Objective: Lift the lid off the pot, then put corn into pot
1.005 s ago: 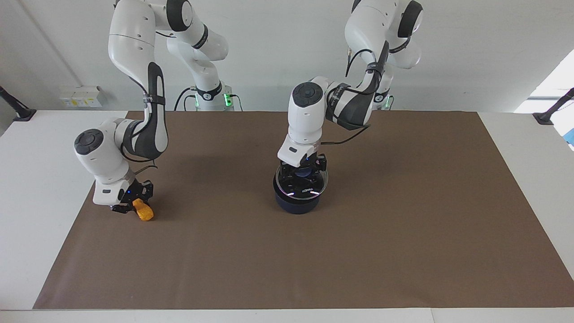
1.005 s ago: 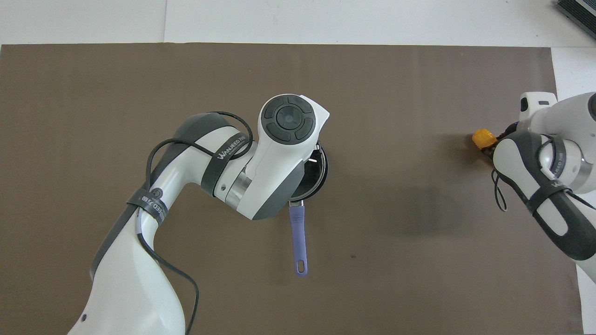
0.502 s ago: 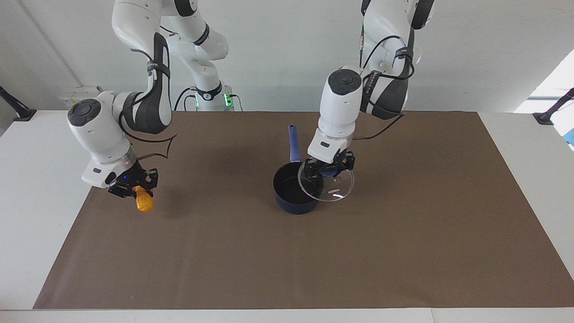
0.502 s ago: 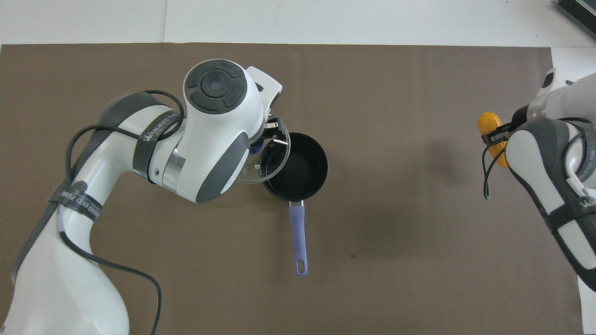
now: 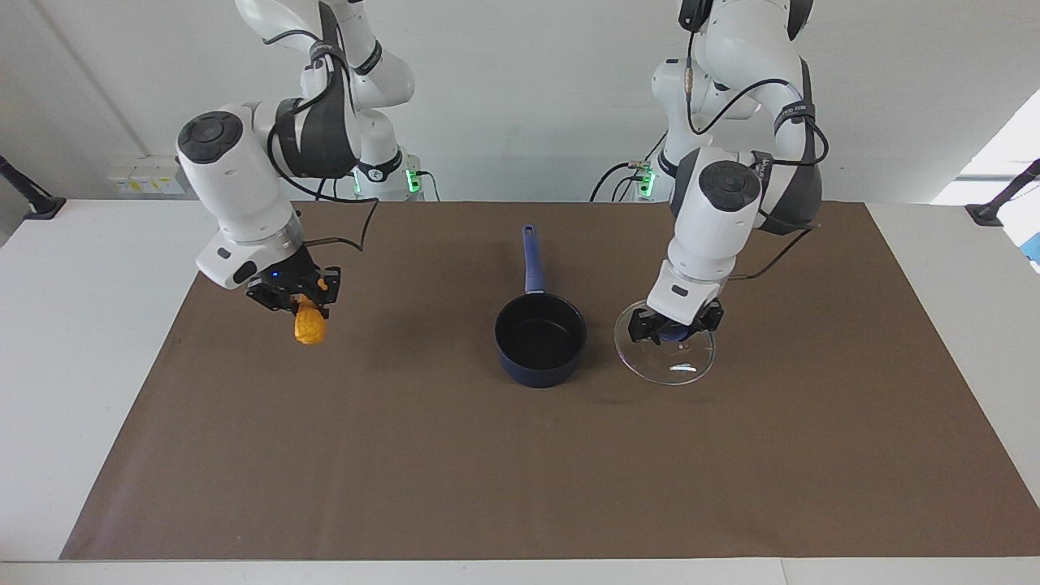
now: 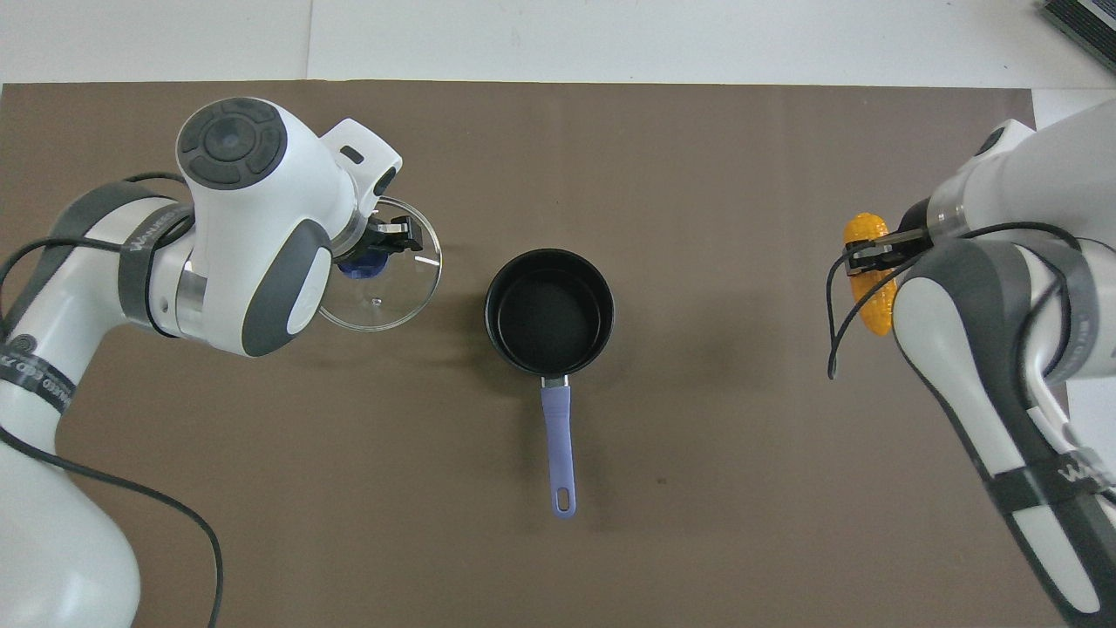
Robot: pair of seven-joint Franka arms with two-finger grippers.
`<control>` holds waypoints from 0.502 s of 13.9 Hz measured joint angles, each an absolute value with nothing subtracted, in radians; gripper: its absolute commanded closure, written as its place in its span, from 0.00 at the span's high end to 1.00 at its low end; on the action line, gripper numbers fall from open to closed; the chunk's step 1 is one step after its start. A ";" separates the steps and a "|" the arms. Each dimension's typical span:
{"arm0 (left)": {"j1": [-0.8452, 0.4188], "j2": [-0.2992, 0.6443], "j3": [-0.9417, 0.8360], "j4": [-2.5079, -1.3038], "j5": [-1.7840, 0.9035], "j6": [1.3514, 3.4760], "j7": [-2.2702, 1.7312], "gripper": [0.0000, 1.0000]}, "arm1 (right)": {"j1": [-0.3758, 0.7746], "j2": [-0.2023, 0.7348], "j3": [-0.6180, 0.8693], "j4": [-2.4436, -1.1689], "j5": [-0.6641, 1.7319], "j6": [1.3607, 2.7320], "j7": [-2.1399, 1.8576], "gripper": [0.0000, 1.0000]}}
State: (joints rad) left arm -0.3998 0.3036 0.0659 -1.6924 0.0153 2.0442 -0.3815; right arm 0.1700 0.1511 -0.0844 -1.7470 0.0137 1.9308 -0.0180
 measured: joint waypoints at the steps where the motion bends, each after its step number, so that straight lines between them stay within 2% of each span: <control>1: -0.373 0.284 0.066 -1.743 0.015 2.068 -0.322 0.09 | 0.209 0.151 -0.084 -1.745 0.013 1.931 0.048 0.00; 5: -0.248 0.200 0.066 -1.932 0.015 2.170 -0.089 0.09 | 0.354 0.166 -0.081 -1.734 0.012 1.952 0.251 0.00; 7: -0.183 0.175 0.067 -2.022 0.015 2.251 0.020 0.09 | 0.404 0.192 -0.081 -1.690 0.012 1.955 0.334 0.00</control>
State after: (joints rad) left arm -0.1828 0.1746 0.0669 -2.0221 0.0154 2.2509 0.0198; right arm 0.4045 0.1924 -0.0807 -1.6905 0.0120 1.9554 0.3336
